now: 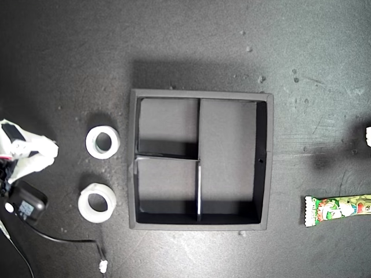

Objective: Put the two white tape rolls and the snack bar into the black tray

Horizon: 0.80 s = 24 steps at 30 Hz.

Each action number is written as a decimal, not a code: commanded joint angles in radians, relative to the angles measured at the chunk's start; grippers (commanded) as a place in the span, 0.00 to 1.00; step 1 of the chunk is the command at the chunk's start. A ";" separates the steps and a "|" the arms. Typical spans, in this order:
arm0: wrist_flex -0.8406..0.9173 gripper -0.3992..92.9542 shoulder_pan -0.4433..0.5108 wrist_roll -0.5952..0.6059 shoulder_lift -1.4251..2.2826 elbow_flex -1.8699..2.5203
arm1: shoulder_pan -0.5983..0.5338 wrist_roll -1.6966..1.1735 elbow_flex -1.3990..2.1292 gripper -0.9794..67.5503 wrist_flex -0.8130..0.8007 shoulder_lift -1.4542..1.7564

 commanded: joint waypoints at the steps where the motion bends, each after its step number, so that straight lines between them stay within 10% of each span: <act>1: 0.035 0.01 -0.011 -0.006 0.048 0.057 | 0.107 -0.057 0.012 0.01 0.000 -0.006; 24: 0.035 0.01 -0.011 -0.006 0.048 0.057 | 0.110 0.031 0.012 0.01 0.011 -0.006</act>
